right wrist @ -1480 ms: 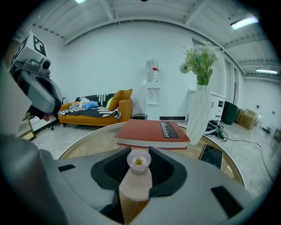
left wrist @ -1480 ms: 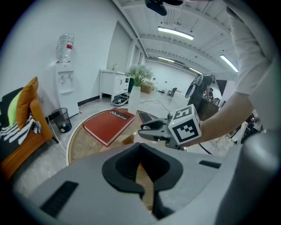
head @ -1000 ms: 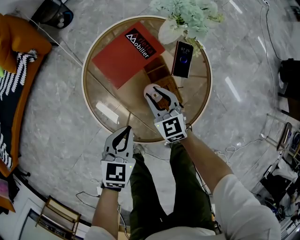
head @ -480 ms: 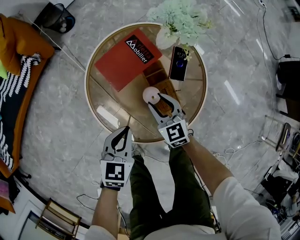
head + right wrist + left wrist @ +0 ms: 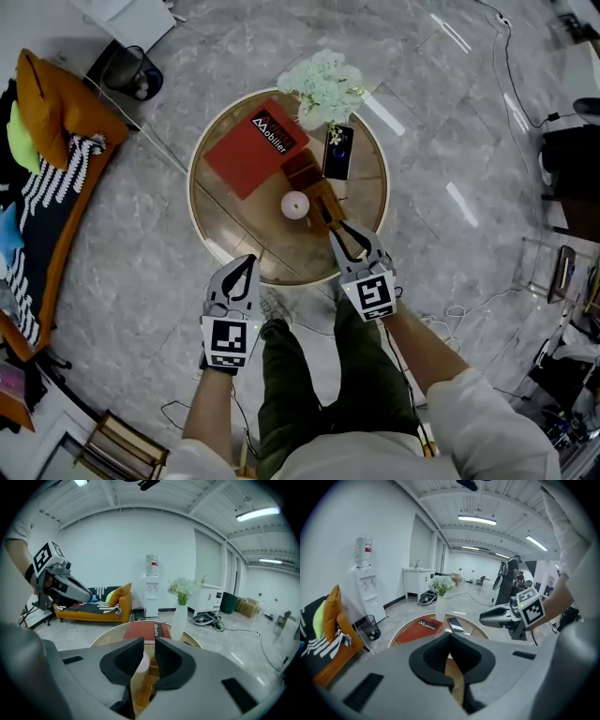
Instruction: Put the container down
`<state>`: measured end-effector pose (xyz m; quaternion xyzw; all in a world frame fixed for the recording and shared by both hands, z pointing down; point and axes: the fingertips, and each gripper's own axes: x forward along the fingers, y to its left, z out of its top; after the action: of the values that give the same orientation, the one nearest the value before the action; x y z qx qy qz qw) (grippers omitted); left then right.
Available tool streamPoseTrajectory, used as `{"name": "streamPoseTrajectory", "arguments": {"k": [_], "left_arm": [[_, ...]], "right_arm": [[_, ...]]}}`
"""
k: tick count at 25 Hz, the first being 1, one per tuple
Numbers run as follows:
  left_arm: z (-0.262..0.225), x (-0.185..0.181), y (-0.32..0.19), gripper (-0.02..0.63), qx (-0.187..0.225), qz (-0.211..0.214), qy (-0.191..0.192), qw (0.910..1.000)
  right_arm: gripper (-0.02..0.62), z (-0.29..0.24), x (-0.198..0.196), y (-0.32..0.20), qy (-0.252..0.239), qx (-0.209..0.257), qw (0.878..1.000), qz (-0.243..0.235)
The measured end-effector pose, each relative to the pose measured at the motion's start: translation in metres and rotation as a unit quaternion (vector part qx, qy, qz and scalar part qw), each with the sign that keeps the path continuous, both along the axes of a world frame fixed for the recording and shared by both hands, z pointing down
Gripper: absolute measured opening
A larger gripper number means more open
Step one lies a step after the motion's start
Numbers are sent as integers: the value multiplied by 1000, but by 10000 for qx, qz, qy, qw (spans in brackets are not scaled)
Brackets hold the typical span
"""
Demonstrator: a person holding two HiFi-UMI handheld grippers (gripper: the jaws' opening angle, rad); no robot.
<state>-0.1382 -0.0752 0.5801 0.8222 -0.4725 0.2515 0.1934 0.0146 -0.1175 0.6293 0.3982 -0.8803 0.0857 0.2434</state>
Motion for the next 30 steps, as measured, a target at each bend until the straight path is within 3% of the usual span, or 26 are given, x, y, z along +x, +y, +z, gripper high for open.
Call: {"name": "streamPoseTrajectory", "arguments": {"k": [6,13,30], "left_arm": [[-43,6,13,8,176,4,-82,9998],[-86,12,33,8,316,-99,-118,9994],[-138,23,61,8,496,-312,-139,9982]], "right_arm": [[45,-64,29,17,-21,154,9997,203],[31,-124,52,41,-124,278,9993,230],[21,-186,90,75,-210,185,9991,324]]}}
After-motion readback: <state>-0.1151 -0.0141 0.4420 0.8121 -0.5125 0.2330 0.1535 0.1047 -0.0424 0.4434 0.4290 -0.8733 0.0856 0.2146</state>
